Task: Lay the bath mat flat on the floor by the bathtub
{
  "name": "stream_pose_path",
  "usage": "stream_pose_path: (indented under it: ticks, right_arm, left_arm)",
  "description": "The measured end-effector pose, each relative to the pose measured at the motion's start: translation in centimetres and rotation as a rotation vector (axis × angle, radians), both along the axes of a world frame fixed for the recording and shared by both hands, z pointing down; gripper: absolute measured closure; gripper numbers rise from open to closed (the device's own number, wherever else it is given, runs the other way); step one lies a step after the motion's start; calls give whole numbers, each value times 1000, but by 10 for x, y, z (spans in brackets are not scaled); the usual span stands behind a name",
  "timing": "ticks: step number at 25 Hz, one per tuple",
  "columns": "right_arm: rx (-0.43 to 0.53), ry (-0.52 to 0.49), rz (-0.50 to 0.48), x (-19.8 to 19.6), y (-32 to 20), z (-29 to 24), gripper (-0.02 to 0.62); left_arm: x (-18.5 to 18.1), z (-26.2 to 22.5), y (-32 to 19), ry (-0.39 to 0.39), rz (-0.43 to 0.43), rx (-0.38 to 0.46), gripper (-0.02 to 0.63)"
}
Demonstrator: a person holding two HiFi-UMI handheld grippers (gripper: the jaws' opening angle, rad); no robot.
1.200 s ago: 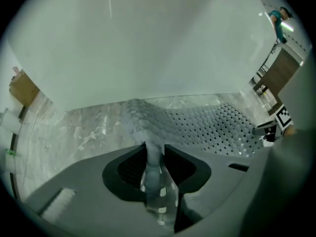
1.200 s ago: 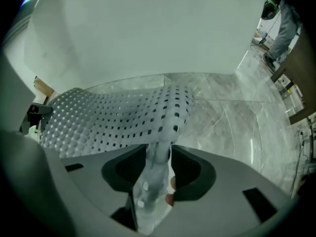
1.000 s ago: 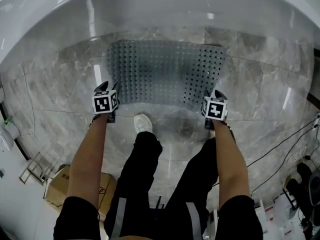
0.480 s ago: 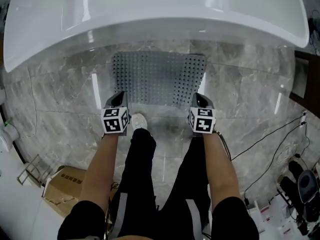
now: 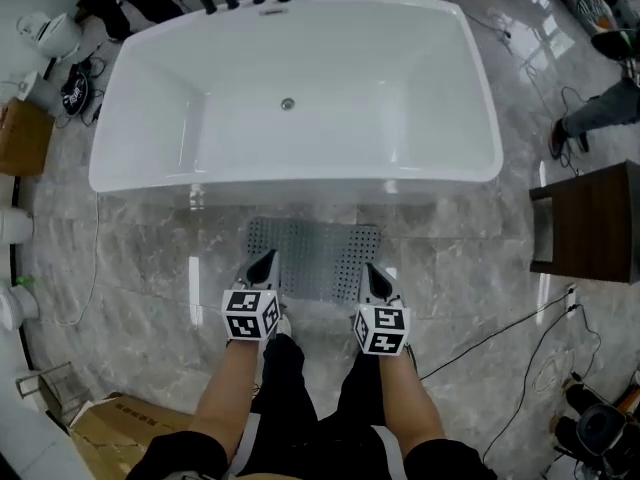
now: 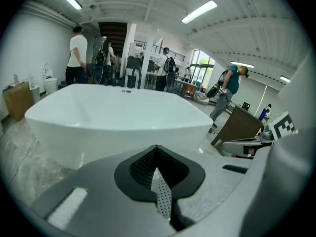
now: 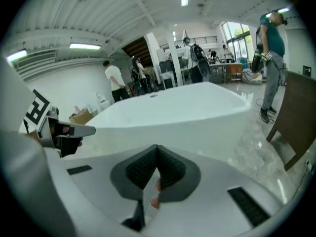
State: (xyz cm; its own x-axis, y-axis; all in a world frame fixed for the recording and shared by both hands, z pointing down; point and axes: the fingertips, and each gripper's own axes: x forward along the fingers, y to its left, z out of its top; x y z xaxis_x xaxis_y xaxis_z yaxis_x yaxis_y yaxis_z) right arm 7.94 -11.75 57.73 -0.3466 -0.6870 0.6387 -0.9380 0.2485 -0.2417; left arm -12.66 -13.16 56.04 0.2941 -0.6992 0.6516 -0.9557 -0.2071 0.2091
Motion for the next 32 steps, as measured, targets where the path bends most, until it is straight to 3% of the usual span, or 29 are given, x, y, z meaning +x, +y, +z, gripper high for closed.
stream_pose_path:
  ticks: [7,14,18,22,32]
  right_arm:
    - [274,-40,48,16,-20,-219,591]
    - [508,-110,35,22,-8,-383,591]
    - [575,-125,23,22,7,-423,591]
    - [627,-138,36,31,13,-452,591]
    - [649,-157,34,44,15,-463,591]
  left_arm:
    - [27,-207,7,38,-10,218,603]
    - [25,-358,32,50,-33,389,603]
    - [26,-419,44,32,-23,512,603]
    - [28,-453,52,19,-18,582,603]
    - [49,-457,55,37,13,594,603]
